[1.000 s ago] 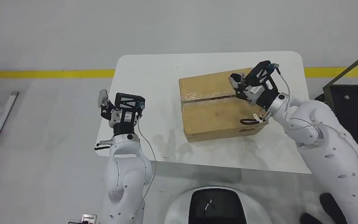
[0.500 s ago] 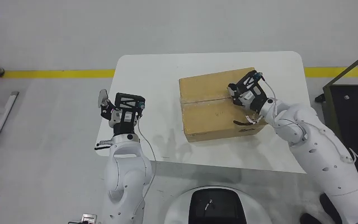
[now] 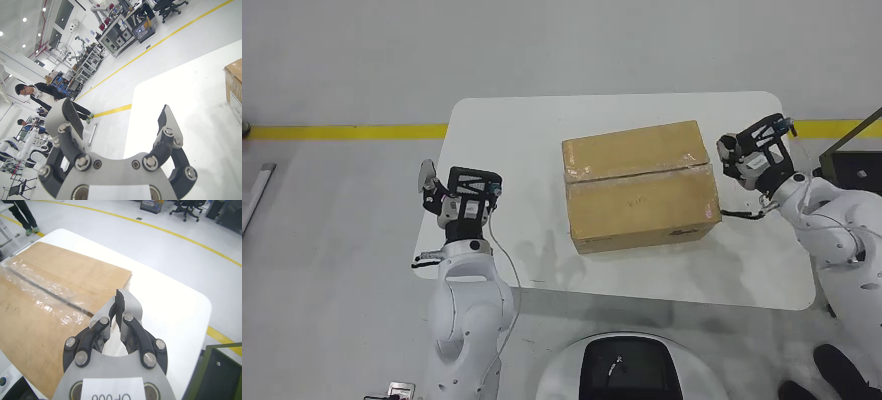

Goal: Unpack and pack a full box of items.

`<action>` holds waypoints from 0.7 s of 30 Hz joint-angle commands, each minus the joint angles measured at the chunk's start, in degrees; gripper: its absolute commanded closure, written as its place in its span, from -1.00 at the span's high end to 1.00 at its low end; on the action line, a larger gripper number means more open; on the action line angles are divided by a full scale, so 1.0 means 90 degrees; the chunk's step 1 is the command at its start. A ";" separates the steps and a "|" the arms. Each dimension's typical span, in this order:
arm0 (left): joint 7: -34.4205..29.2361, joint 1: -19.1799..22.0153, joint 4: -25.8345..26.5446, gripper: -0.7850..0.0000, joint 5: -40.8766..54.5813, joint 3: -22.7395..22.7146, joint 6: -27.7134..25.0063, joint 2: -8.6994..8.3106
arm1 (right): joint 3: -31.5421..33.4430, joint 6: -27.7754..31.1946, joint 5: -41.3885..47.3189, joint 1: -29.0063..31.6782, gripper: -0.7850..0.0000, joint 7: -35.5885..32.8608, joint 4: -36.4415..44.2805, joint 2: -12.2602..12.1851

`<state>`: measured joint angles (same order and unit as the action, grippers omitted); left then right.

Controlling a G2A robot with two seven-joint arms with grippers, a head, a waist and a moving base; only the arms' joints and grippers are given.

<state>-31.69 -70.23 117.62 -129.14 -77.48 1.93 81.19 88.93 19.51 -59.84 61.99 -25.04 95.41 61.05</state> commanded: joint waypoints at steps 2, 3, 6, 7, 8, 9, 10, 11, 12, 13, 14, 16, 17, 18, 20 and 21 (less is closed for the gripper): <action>0.0186 -0.0042 -0.0020 1.00 0.0133 0.0109 0.0001 0.0017 | 0.0655 -0.0035 -0.0053 0.0265 -1.00 0.0173 0.0381 -0.0069; 0.0243 -0.0048 -0.0026 1.00 0.0207 0.0172 -0.0043 0.0023 | 0.0881 -0.0040 -0.0157 0.0353 -1.00 0.0228 0.0552 -0.0096; 0.0281 -0.0059 -0.0035 1.00 0.0461 0.0312 -0.0101 0.0049 | 0.1444 -0.0022 -0.0371 0.0689 -1.00 0.0331 0.1087 -0.0152; 0.0290 -0.0059 -0.0046 1.00 0.0463 0.0346 -0.0143 0.0053 | 0.1595 -0.0058 -0.0392 0.0811 -1.00 0.0329 0.1286 -0.0161; 0.0328 -0.0068 -0.0039 1.00 0.0504 0.0399 -0.0186 0.0057 | 0.1749 -0.0149 -0.0376 0.0930 -1.00 0.0361 0.1477 -0.0164; 0.0349 -0.0080 -0.0041 1.00 0.0530 0.0428 -0.0222 0.0061 | 0.1859 -0.0224 -0.0448 0.1063 -1.00 0.0343 0.1660 -0.0168; 0.0366 -0.0089 -0.0041 1.00 0.0520 0.0449 -0.0248 0.0062 | 0.1942 -0.0322 -0.0539 0.1195 -1.00 0.0335 0.1865 -0.0168; 0.0375 -0.0095 -0.0041 1.00 0.0524 0.0467 -0.0278 0.0064 | 0.1988 -0.0416 -0.0676 0.1327 -1.00 0.0334 0.2089 -0.0166; 0.0375 -0.0094 -0.0037 1.00 0.0525 0.0477 -0.0287 0.0067 | 0.2018 -0.0561 -0.0920 0.1466 -1.00 0.0313 0.2294 -0.0164; 0.0385 -0.0088 -0.0030 1.00 0.0531 0.0494 -0.0309 0.0070 | 0.2023 -0.0703 -0.1188 0.1596 -1.00 0.0348 0.2516 -0.0160; 0.0373 -0.0082 -0.0029 1.00 0.0553 0.0504 -0.0332 0.0074 | 0.1996 -0.0856 -0.1329 0.1724 -1.00 0.0421 0.2651 -0.0148; 0.0341 -0.0056 -0.0019 1.00 0.0562 0.0518 -0.0355 0.0081 | 0.1849 -0.1072 -0.1497 0.1985 -1.00 0.0565 0.2873 -0.0119; 0.0326 -0.0044 -0.0012 1.00 0.0580 0.0534 -0.0368 0.0086 | 0.1769 -0.1164 -0.1576 0.2109 -1.00 0.0641 0.2946 -0.0105; 0.0308 -0.0028 -0.0004 1.00 0.0592 0.0546 -0.0377 0.0091 | 0.1678 -0.1257 -0.1611 0.2237 -1.00 0.0742 0.3008 -0.0088; 0.0279 0.0000 -0.0002 1.00 0.0588 0.0564 -0.0402 0.0098 | 0.1543 -0.1495 -0.1592 0.2491 -1.00 0.0924 0.3095 -0.0050; 0.0259 0.0018 0.0001 1.00 0.0555 0.0565 -0.0396 0.0101 | 0.1507 -0.1597 -0.1601 0.2616 -1.00 0.0990 0.3166 -0.0034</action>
<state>-29.19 -70.23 117.61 -123.85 -72.42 -1.65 82.07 102.87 6.28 -74.27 84.26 -16.79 123.32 60.60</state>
